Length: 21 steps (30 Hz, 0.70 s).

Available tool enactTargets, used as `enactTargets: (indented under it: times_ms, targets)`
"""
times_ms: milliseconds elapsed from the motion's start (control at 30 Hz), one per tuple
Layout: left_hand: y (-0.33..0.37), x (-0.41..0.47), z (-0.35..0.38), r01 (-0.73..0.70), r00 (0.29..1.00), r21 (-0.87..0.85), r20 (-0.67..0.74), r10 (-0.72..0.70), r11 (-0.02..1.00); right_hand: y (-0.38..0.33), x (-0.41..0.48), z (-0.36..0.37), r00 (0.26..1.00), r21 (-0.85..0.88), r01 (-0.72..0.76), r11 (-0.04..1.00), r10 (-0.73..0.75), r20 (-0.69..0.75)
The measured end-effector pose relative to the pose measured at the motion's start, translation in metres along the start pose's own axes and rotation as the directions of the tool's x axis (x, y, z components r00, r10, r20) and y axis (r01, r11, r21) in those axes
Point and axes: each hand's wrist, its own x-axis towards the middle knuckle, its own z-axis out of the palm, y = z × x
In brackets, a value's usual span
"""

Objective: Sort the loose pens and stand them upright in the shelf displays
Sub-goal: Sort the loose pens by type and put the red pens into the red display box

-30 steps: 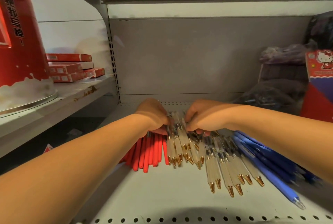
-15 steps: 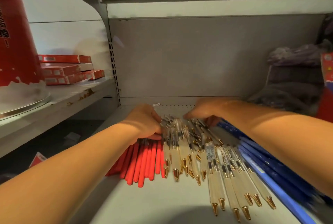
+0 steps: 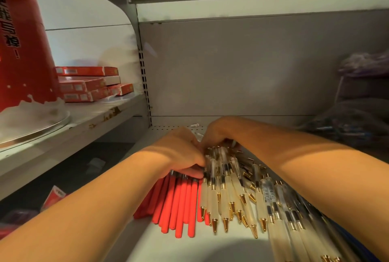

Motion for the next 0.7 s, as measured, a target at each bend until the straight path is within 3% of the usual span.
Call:
enactTargets:
  times_ms: [133,267,500,700]
  targets:
    - [0.0,0.0,0.0,0.008,1.0,-0.027,-0.017,-0.008,1.0,-0.009,0.013,0.004,0.996,-0.104,0.048,0.993,-0.056,-0.069]
    - [-0.001,0.003,0.001,0.014,1.0,-0.029,-0.027,-0.015,0.999,-0.003,0.016,0.003,0.989,-0.102,0.07,0.992,-0.082,-0.121]
    - [-0.004,0.005,0.0,-0.01,1.0,-0.019,-0.027,0.01,1.0,0.029,0.01,-0.012,0.945,0.128,0.068,0.989,-0.023,-0.326]
    - [0.0,0.003,0.002,-0.067,0.995,0.085,-0.069,0.073,0.994,0.071,-0.019,-0.038,0.866,0.41,0.155,0.899,0.077,-0.495]
